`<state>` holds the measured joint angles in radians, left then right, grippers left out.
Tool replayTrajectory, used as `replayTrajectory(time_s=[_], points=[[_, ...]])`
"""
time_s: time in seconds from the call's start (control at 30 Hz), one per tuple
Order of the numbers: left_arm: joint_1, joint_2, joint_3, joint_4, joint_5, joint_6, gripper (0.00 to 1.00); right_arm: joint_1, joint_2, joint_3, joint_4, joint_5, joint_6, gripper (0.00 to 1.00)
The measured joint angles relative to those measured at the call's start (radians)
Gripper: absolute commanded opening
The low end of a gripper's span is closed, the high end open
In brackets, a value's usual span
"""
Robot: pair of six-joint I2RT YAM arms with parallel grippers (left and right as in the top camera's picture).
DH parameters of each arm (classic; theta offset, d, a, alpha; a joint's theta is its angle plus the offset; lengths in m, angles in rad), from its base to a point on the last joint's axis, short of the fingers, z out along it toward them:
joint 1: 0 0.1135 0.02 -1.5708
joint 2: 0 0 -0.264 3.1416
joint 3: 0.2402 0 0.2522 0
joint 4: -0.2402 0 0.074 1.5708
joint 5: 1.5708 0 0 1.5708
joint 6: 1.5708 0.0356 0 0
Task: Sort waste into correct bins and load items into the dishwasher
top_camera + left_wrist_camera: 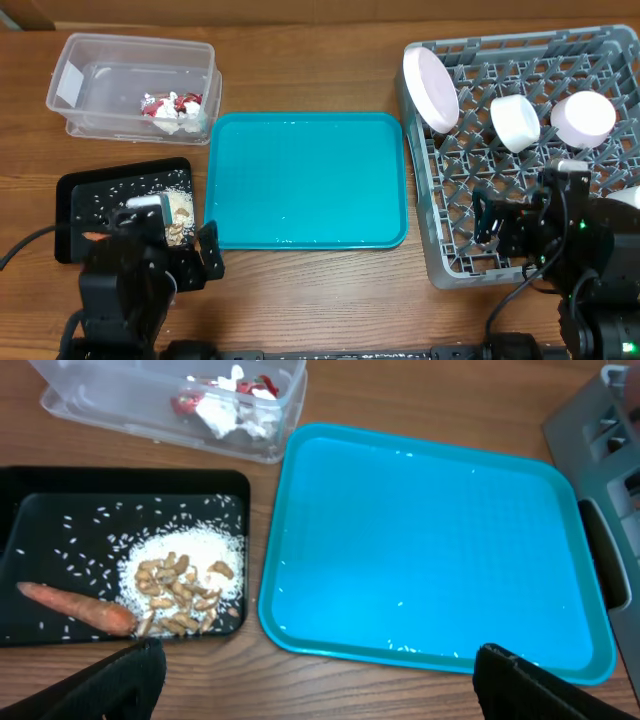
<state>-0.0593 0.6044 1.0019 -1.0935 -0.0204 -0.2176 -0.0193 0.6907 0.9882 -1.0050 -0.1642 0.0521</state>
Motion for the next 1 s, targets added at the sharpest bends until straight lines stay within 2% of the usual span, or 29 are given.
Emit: replayTrajectory(time_s=[0.23, 0.67, 0.8, 1.0], points=[[0.0, -0.002, -0.003, -0.037, -0.007, 0.0, 1.0, 0.0, 0.008, -0.002, -0.059, 0.011, 0.0, 1.0], [0.0, -0.002, -0.003, -0.037, -0.007, 0.0, 1.0, 0.002, -0.01, -0.013, -0.007, 0.015, 0.0, 1.0], [0.0, -0.002, -0.003, -0.036, -0.008, 0.0, 1.0, 0.003, -0.1, -0.103, 0.177, 0.015, -0.001, 1.0], [0.0, -0.002, -0.008, -0.037, -0.011, 0.0, 1.0, 0.072, -0.344, -0.492, 0.645, 0.019, -0.004, 1.0]])
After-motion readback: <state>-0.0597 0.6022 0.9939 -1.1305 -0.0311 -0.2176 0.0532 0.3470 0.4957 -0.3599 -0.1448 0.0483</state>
